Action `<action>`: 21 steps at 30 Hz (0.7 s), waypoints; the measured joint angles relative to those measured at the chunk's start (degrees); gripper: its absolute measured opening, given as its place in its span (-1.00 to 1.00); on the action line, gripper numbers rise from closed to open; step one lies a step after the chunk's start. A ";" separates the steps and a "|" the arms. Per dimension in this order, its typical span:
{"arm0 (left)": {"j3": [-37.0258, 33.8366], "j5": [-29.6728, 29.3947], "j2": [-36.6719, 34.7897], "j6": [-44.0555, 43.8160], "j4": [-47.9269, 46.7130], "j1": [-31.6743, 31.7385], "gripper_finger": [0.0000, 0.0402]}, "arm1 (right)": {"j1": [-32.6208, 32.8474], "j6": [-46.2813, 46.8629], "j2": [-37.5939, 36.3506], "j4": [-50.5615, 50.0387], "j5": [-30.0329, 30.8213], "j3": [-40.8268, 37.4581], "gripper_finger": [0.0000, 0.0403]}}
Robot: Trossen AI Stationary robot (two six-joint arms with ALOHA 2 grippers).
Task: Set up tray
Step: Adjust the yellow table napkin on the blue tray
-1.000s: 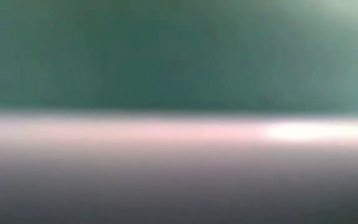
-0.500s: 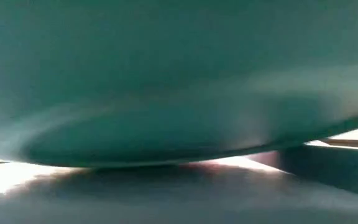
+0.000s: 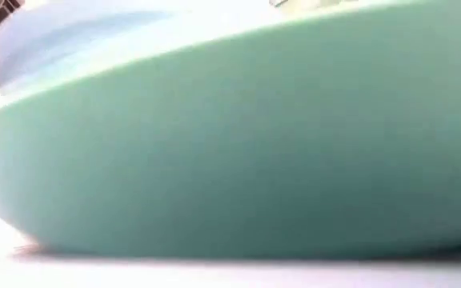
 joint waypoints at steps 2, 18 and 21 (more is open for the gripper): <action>0.00 -0.22 0.00 -0.29 0.02 0.00 -0.28 | -0.03 -0.34 -0.46 -0.94 0.83 -0.01 -0.18; 0.00 -0.13 0.00 -2.06 -0.93 0.00 -0.28 | -0.54 -5.92 -1.98 -2.84 7.19 0.11 -0.18; 0.00 -0.17 0.00 -2.27 -1.17 0.00 -0.28 | -0.15 -9.58 -3.11 -4.75 11.55 0.11 -0.18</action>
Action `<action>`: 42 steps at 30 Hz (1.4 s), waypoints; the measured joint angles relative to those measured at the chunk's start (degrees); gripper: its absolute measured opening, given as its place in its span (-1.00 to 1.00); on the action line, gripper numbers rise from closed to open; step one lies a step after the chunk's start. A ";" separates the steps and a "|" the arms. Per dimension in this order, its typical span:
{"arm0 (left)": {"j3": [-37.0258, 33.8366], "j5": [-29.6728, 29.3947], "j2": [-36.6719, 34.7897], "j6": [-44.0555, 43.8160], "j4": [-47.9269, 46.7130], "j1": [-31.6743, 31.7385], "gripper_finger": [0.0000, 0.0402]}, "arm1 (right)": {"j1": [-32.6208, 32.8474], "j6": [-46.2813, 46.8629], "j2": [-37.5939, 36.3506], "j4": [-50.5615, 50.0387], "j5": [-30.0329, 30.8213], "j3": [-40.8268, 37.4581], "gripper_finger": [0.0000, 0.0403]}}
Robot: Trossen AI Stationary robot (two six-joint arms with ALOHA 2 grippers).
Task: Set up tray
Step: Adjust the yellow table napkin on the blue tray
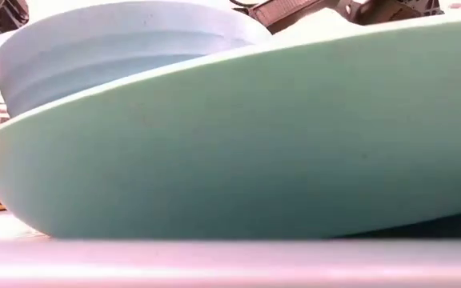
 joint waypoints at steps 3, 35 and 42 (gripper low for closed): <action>0.00 -0.08 0.00 0.02 -0.01 0.18 -0.28 | 0.09 -4.23 -0.88 -2.56 3.59 0.05 -0.18; 0.02 3.70 -0.35 -9.23 2.91 31.31 -0.28 | 5.53 -26.16 -23.11 -8.71 9.01 -12.60 -0.18; 0.00 17.24 -0.48 -23.75 -11.31 43.52 -0.70 | 5.77 -22.54 -38.18 10.92 9.23 -35.13 -0.18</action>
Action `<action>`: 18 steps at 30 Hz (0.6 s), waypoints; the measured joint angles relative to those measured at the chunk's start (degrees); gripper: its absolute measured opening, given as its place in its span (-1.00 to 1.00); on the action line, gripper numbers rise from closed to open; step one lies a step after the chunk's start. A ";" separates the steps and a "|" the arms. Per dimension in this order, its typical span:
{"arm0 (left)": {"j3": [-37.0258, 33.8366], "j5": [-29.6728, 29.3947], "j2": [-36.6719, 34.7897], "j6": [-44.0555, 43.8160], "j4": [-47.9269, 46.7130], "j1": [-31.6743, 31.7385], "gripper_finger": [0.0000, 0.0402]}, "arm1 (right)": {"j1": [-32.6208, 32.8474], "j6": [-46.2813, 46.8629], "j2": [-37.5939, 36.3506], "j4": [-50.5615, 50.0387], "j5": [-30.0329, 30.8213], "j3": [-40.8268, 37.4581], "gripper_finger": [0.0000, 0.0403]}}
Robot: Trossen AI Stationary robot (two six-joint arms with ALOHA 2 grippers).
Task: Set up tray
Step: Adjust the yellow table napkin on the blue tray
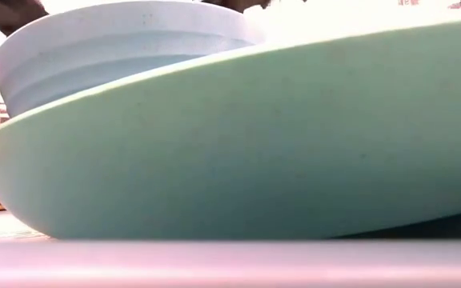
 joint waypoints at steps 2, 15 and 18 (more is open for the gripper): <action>0.00 5.29 0.00 -0.12 -2.39 3.16 -0.90 | 0.14 -0.01 -3.91 5.55 -0.21 -6.22 -0.18; 0.00 35.13 5.84 -4.99 -11.64 21.46 -0.99 | 1.16 -2.42 -14.98 27.29 -0.20 -24.70 -0.18; 0.00 39.29 11.08 -2.94 -8.65 23.10 -0.99 | 1.16 0.10 -14.96 28.37 -0.36 -25.67 -0.18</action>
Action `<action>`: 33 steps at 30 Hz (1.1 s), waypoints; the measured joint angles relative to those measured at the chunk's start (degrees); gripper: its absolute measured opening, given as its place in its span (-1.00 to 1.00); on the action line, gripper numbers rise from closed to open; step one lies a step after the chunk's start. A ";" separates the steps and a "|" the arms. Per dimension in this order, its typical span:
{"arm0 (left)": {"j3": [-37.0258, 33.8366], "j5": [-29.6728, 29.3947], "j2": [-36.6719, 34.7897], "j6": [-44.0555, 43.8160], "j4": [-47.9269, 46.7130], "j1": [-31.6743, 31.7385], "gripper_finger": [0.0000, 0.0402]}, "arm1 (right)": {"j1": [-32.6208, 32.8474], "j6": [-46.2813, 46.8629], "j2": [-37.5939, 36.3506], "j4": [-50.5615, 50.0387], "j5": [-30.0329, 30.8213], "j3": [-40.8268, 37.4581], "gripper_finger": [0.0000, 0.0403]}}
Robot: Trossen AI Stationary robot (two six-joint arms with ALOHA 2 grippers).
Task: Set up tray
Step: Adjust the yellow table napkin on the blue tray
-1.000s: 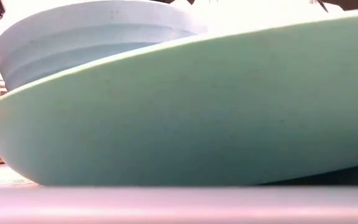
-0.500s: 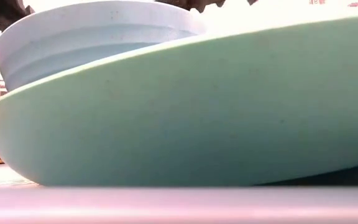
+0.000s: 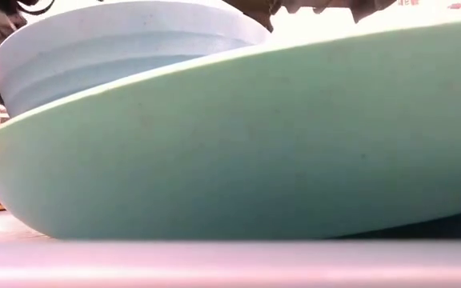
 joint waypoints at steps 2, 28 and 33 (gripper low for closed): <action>0.00 2.21 3.16 1.51 1.29 0.63 -0.99 | 0.00 0.22 0.01 0.10 0.04 -0.24 -0.18; 0.17 3.73 13.69 -7.65 0.20 3.20 -1.00 | 0.00 0.27 0.02 0.44 0.15 -0.48 -0.18; 0.15 2.01 13.73 -11.60 -0.82 2.57 -0.99 | 0.00 0.27 0.02 0.44 0.15 -0.48 -0.18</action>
